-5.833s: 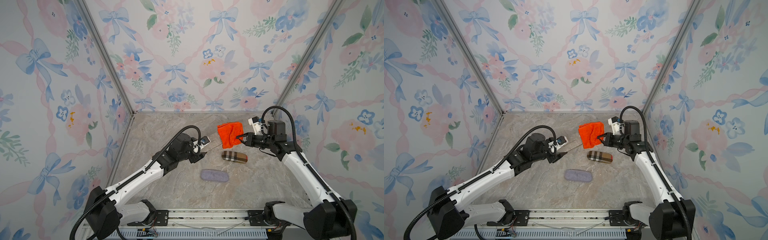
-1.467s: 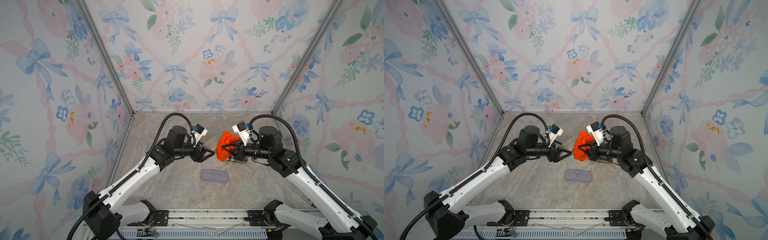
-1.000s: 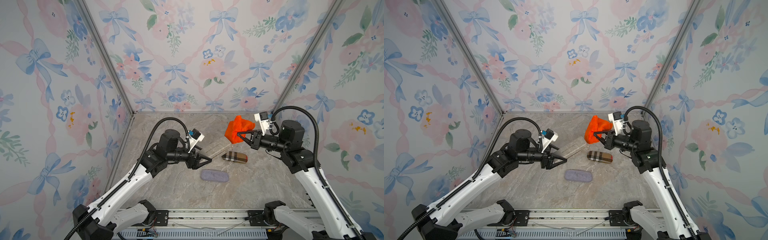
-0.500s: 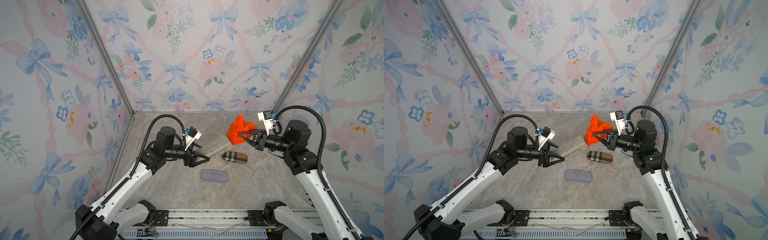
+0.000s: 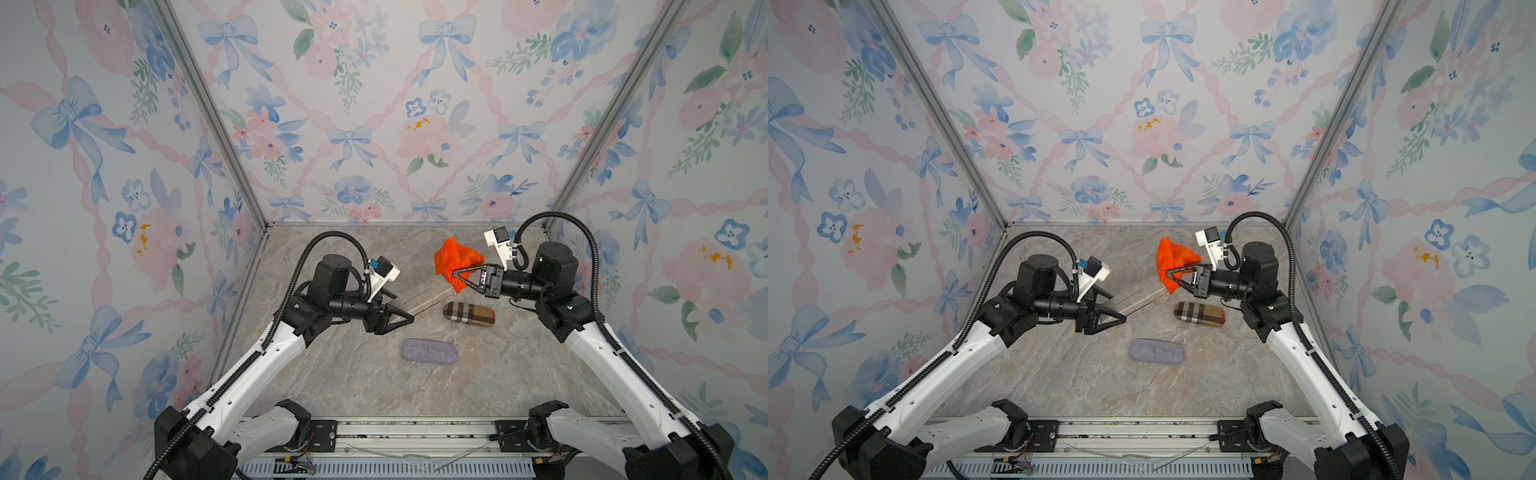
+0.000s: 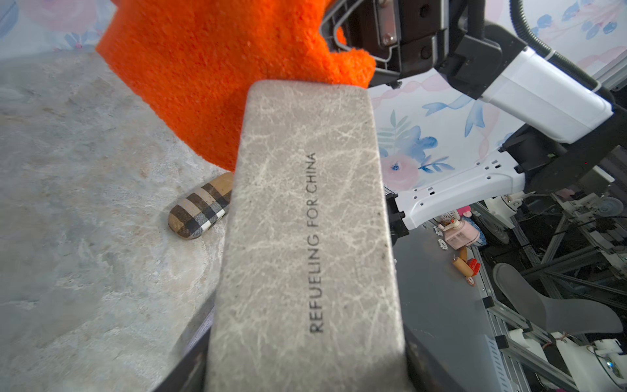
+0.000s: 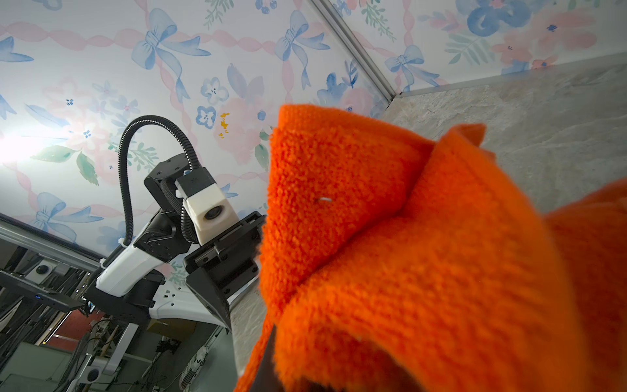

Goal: Wipe the eyeglass case
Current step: Wipe the dirt from the eyeglass case.

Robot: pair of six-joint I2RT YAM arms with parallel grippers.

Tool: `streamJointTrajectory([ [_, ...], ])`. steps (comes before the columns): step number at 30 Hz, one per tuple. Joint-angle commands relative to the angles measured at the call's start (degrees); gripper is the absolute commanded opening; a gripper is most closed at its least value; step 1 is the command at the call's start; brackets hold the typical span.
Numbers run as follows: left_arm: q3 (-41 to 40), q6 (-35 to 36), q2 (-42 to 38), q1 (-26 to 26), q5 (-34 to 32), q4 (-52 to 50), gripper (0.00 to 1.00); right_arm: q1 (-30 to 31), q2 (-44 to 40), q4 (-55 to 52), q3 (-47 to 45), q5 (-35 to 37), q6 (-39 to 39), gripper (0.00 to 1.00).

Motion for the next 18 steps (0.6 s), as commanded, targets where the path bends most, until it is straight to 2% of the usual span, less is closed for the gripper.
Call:
streamJointTrajectory([
  [1,0.2,-0.9,-0.5,1.9,-2.8,7.0,0.24,0.6,-2.0,-2.9,0.8,-4.4,0.5,0.00],
  [5,1.7,-1.7,1.5,1.6,0.8,7.1,0.26,0.6,-1.0,-4.3,0.3,-5.4,-0.4,0.00],
  [11,1.2,1.0,1.8,-0.4,5.6,5.9,0.26,0.3,1.1,-2.0,-0.5,-3.6,-0.9,0.00],
  [15,0.4,5.0,-0.4,-1.5,6.4,1.7,0.25,-1.6,2.4,-7.1,2.0,-3.4,-8.0,0.00],
  [18,-0.8,6.0,-3.1,-1.6,7.2,1.4,0.25,-3.8,3.2,-8.7,2.8,-4.9,-9.8,0.00],
])
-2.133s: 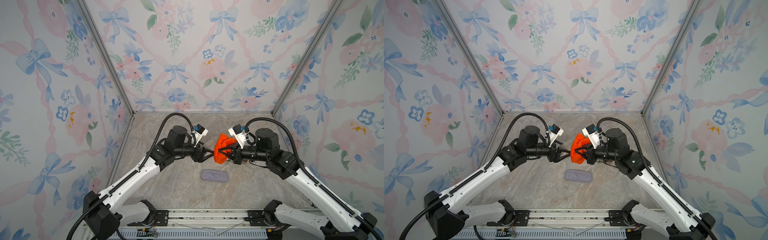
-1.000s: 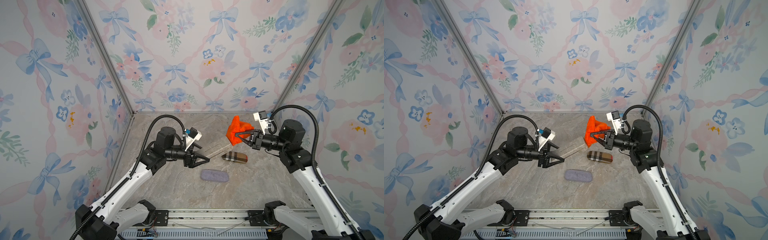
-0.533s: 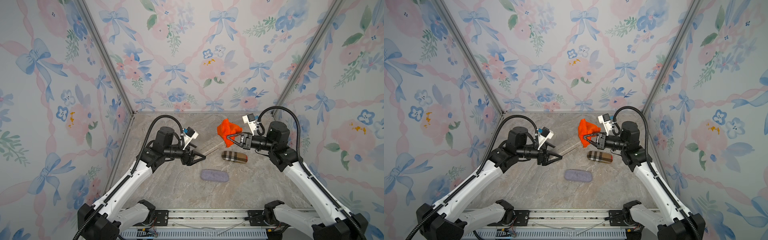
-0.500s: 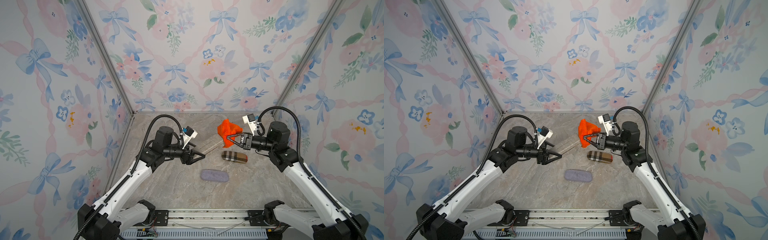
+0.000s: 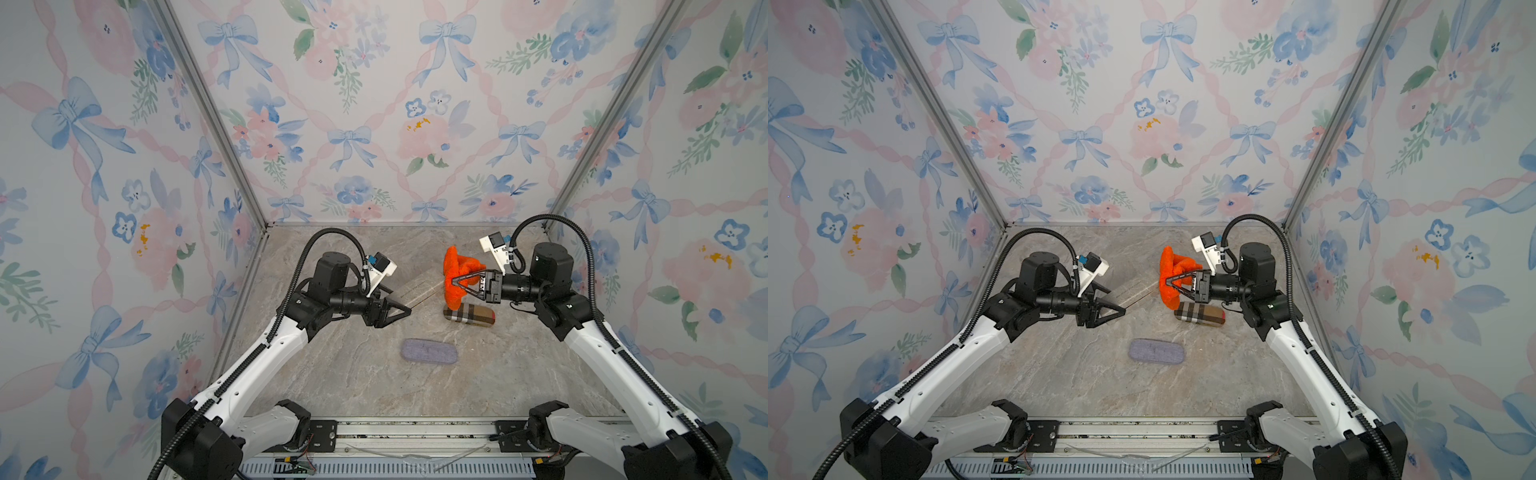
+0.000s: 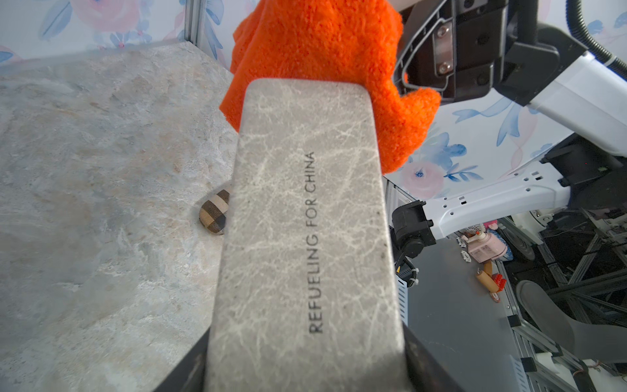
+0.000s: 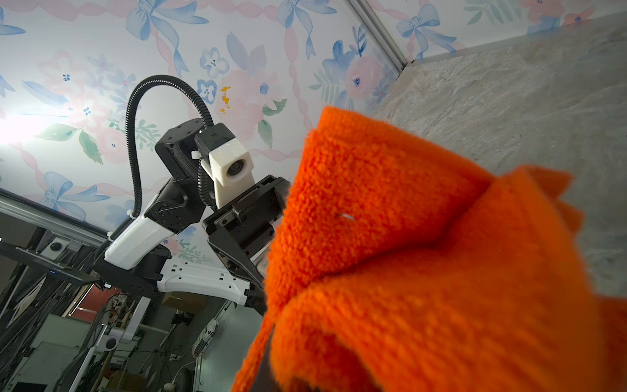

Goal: Wipe the eyeglass case
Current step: Wipe the dirt from the eyeglass case.

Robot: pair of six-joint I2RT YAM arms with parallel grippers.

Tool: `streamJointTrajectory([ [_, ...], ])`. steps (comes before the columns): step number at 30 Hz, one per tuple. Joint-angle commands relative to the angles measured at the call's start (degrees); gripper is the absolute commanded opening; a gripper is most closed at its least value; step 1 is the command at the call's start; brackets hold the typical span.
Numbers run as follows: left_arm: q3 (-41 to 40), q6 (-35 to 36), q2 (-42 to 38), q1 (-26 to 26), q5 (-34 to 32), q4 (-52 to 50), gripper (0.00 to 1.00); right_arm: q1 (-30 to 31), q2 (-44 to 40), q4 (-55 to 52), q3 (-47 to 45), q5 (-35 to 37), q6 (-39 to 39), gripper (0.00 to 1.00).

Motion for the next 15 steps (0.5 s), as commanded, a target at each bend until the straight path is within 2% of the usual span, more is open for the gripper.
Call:
streamJointTrajectory([
  [1,-0.7,4.8,-5.2,-1.9,8.3,1.7,0.25,-2.3,1.4,-2.4,1.9,-0.9,-4.6,0.00],
  [4,-1.6,4.7,-6.3,-1.9,7.9,1.6,0.27,-2.0,1.5,-1.5,1.8,-3.1,-4.5,0.00],
  [10,-0.9,5.7,-3.0,-1.8,6.0,-0.2,0.26,1.7,-0.3,2.7,0.9,-4.2,-1.9,0.00],
  [15,0.4,6.7,-1.2,-0.5,5.3,-2.2,0.26,1.7,-2.2,1.0,1.4,-4.9,-1.7,0.00],
])
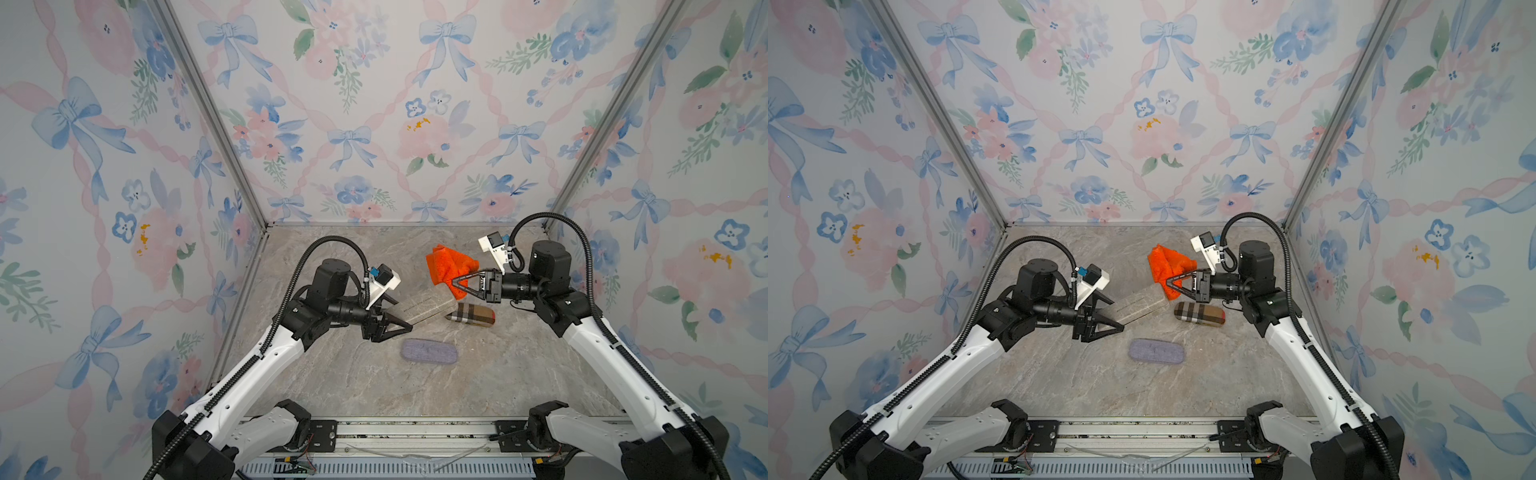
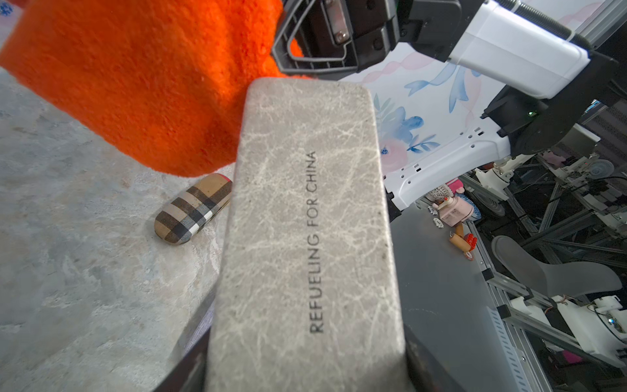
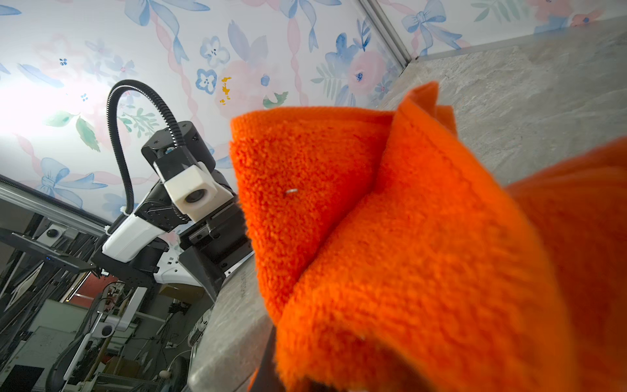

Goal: Wipe the eyeglass case
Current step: Wipe the dirt from the eyeglass case.

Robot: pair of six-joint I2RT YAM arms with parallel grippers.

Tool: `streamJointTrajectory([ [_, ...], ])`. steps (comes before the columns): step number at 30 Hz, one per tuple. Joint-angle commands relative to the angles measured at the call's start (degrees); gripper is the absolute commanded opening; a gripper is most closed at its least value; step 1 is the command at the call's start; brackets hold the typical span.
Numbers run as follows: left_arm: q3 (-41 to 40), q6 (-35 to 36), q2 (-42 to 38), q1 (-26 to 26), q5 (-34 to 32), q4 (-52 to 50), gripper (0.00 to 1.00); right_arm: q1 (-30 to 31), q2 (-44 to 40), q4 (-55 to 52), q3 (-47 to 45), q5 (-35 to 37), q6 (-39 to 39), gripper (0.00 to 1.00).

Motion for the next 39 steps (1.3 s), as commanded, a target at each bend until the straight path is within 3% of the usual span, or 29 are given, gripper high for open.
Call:
streamJointTrajectory([
  [1,1.7,1.6,1.2,1.1,0.3,-0.5,0.26,1.3,-2.3,1.1,1.1,-3.5,0.6,0.00],
  [7,3.9,3.8,2.0,1.3,-1.5,-0.5,0.24,2.8,-1.3,0.4,0.8,-3.1,1.7,0.00],
  [11,5.2,4.8,1.5,1.3,1.5,-0.5,0.26,2.6,-1.5,0.6,-0.5,-2.3,1.6,0.00],
  [16,3.9,4.9,0.1,0.9,3.1,-0.5,0.26,2.5,0.7,9.9,-1.9,-2.2,6.0,0.00],
  [22,3.2,5.6,-0.3,0.7,-0.6,-0.3,0.24,3.0,4.1,15.5,-1.1,-2.3,11.5,0.00],
  [26,2.7,3.9,-0.8,1.9,-8.8,1.4,0.23,3.0,3.7,15.8,-2.2,-2.1,13.7,0.00],
  [33,1.8,-0.4,-1.1,3.7,-9.0,8.2,0.22,3.6,3.1,14.6,-4.7,-1.8,17.4,0.00],
  [39,3.1,-0.8,-1.2,4.1,-9.1,8.4,0.23,3.4,-1.3,13.6,-4.9,-3.0,18.4,0.00],
])
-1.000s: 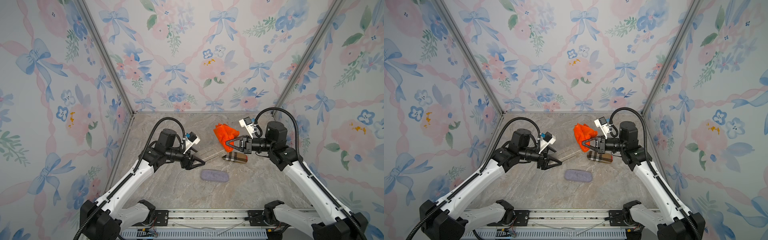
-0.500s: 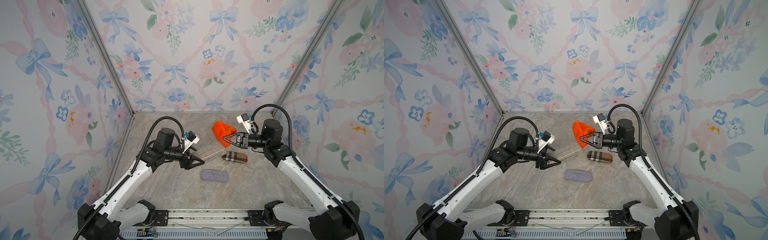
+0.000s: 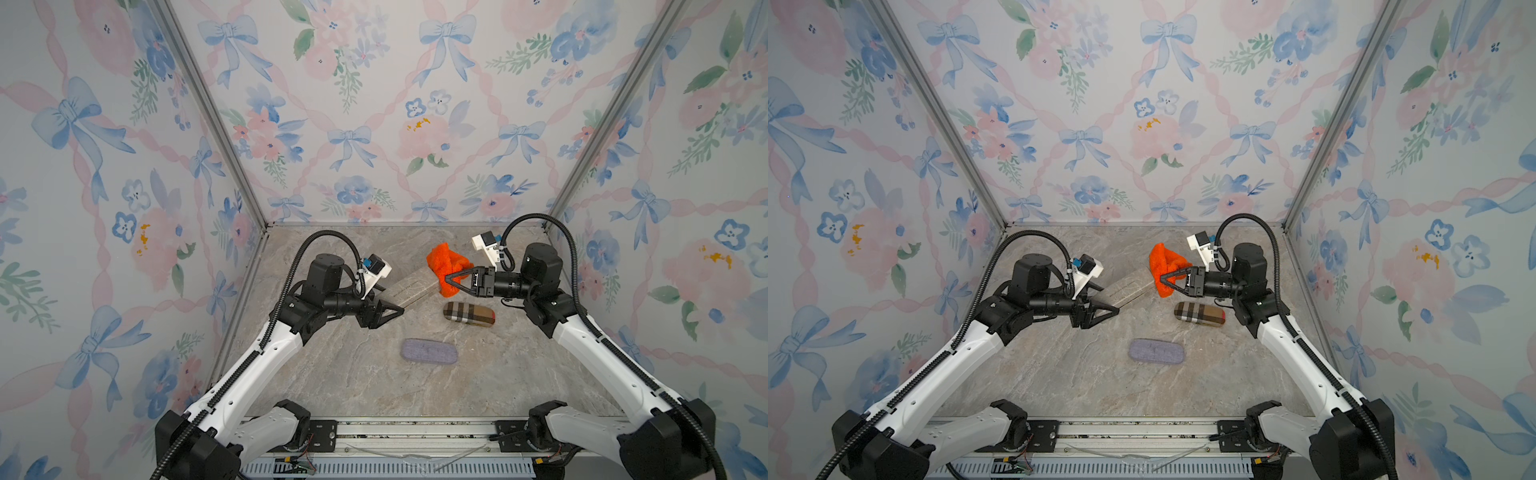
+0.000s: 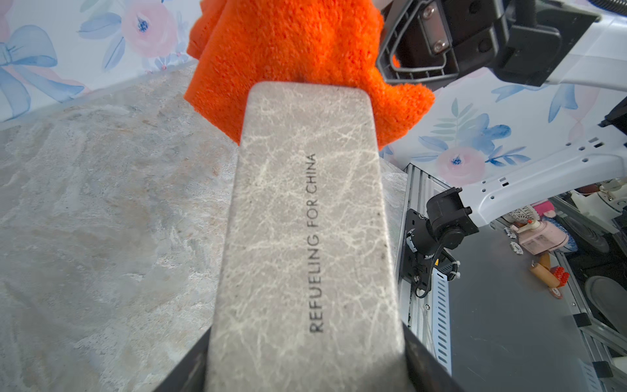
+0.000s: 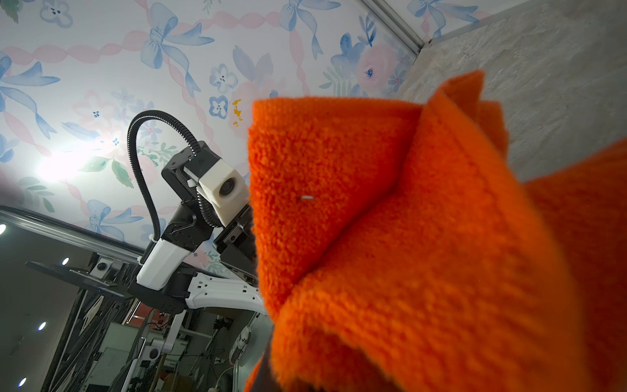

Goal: Wipe the eyeglass case
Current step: Wipe the dirt from the eyeglass case.

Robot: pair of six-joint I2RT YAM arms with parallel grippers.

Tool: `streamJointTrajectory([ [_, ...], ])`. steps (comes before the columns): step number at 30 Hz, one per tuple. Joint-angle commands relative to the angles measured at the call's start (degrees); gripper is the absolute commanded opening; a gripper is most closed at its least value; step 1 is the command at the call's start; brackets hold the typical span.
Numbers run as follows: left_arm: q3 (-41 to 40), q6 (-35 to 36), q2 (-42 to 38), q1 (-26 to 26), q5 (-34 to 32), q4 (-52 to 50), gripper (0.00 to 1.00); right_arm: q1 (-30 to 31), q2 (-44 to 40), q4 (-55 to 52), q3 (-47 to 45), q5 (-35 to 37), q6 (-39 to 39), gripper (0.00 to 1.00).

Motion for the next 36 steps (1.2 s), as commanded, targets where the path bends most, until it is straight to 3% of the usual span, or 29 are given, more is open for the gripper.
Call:
streamJointTrajectory([
  [1,1.8,-1.9,-1.7,0.7,0.8,7.9,0.24,1.3,-5.1,-2.2,0.5,-3.4,0.7,0.00],
  [4,2.0,-4.3,-1.7,1.1,0.1,8.4,0.23,0.0,-8.9,-6.8,2.9,-3.1,-1.6,0.00],
  [7,1.8,-15.1,-1.6,2.2,0.4,16.3,0.24,-1.1,-12.3,-6.0,3.5,-1.9,-0.3,0.00],
  [12,2.8,-32.9,0.3,2.3,0.0,30.2,0.24,-0.7,-16.8,-7.0,2.4,4.2,-6.0,0.00],
  [17,3.4,-47.6,2.0,1.9,5.6,39.0,0.26,2.1,-18.4,14.5,-6.0,7.6,-0.5,0.00],
  [21,2.7,-51.2,2.0,-1.8,7.5,39.1,0.26,7.4,-14.8,24.8,-6.0,12.1,-1.4,0.00],
  [26,-0.3,-52.1,0.6,-7.5,5.6,39.1,0.25,11.4,-9.1,30.3,-3.0,13.8,-3.5,0.00],
  [36,-7.3,-55.1,-4.5,-10.1,2.9,40.5,0.24,4.4,-5.1,28.1,-0.8,15.6,-7.0,0.00],
])
